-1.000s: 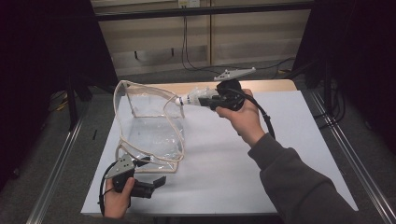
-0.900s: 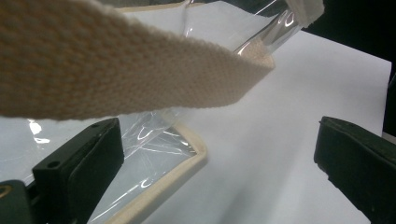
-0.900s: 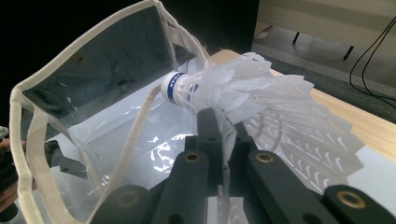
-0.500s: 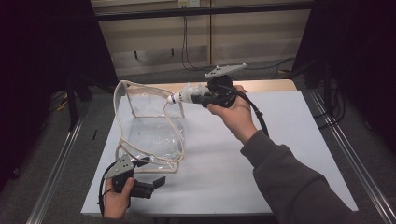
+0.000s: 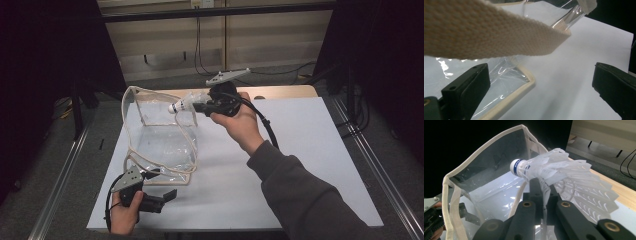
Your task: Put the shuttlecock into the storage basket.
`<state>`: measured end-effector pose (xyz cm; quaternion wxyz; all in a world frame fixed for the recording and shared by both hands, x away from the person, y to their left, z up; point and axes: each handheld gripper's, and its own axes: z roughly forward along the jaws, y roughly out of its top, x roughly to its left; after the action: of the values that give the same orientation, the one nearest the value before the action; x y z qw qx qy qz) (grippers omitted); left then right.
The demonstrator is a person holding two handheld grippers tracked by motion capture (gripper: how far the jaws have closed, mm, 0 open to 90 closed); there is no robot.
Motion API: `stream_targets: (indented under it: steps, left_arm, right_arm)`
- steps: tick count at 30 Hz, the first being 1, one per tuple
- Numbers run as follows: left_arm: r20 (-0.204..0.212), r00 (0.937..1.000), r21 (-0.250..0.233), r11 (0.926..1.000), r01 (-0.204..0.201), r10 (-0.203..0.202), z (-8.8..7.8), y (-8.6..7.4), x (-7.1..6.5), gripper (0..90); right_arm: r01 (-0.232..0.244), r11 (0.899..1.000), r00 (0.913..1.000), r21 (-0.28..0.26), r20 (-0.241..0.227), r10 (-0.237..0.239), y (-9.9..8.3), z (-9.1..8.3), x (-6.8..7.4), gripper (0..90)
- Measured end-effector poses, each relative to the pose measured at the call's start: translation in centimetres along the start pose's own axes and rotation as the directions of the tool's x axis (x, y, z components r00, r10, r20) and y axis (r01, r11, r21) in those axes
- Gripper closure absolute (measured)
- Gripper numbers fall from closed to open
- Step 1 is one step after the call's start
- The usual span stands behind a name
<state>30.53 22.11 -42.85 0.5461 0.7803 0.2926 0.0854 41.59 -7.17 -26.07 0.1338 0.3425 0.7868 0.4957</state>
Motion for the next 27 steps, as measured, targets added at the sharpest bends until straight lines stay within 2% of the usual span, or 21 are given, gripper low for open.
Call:
stream_targets:
  steps: [5, 8, 9, 10, 12, 13, 16, 20, 21, 22, 27]
  left_arm:
    - [-0.011, 0.9999, 0.0, 1.0, -0.009, 0.009, 0.1, 0.0, -0.1, 1.5]
    - [-0.001, 1.0, 0.005, 1.0, -0.005, 0.005, 0.0, 0.0, 0.0, 1.5]
    - [-0.02, 0.9998, 0.006, 1.0, -0.005, 0.005, 0.0, 0.0, -0.1, 1.5]
    - [-0.005, 1.0, 0.005, 1.0, -0.005, 0.006, 0.0, -0.1, 0.0, 1.5]
    - [0.0, 1.0, 0.004, 1.0, -0.006, 0.006, 0.0, -0.1, 0.0, 1.5]
    - [-0.021, 0.9998, 0.004, 1.0, -0.005, 0.005, 0.0, -0.1, -0.1, 1.5]
    - [-0.023, 0.9997, 0.005, 1.0, -0.006, 0.006, -0.1, 0.0, -0.1, 1.5]
    - [-0.007, 1.0, 0.006, 1.0, -0.005, 0.005, 0.0, -0.1, 0.0, 1.5]
    - [-0.02, 0.9998, 0.009, 0.9999, -0.008, 0.008, 0.0, -0.1, -0.1, 1.5]
    - [0.001, 1.0, 0.008, 0.9999, -0.008, 0.008, 0.0, -0.1, 0.0, 1.5]
    - [0.001, 1.0, 0.007, 0.9999, -0.009, 0.009, 0.0, -0.1, 0.0, 1.5]
  right_arm:
    - [0.002, 1.0, 1.0, 0.003, -0.002, -0.002, 0.2, 0.5, 0.4, 88.9]
    - [0.002, 1.0, 1.0, 0.004, -0.001, -0.002, 0.3, 0.8, 0.6, 89.0]
    - [0.004, 1.0, 1.0, 0.006, 0.001, -0.004, 0.3, 0.9, 0.7, 89.0]
    - [0.007, 1.0, 1.0, 0.012, 0.005, -0.007, 0.3, 1.1, 0.8, 89.0]
    - [0.012, 1.0, 0.9999, 0.016, 0.005, -0.012, 0.2, 1.3, 0.9, 89.0]
    - [0.009, 1.0, 1.0, 0.018, 0.003, -0.009, 0.2, 1.5, 1.0, 89.0]
    - [0.01, 1.0, 0.9999, 0.018, 0.0, -0.01, 0.2, 1.8, 1.2, 89.0]
    - [0.01, 1.0, 0.9999, 0.017, -0.004, -0.01, 0.3, 2.2, 1.6, 89.0]
    - [0.015, 1.0, 0.9999, 0.018, -0.003, -0.015, 0.4, 2.3, 1.6, 89.0]
    - [0.014, 1.0, 0.9999, 0.019, -0.002, -0.014, 0.4, 2.4, 1.7, 89.0]
    - [0.015, 1.0, 0.9999, 0.015, -0.008, -0.015, 0.6, 2.8, 2.2, 89.0]
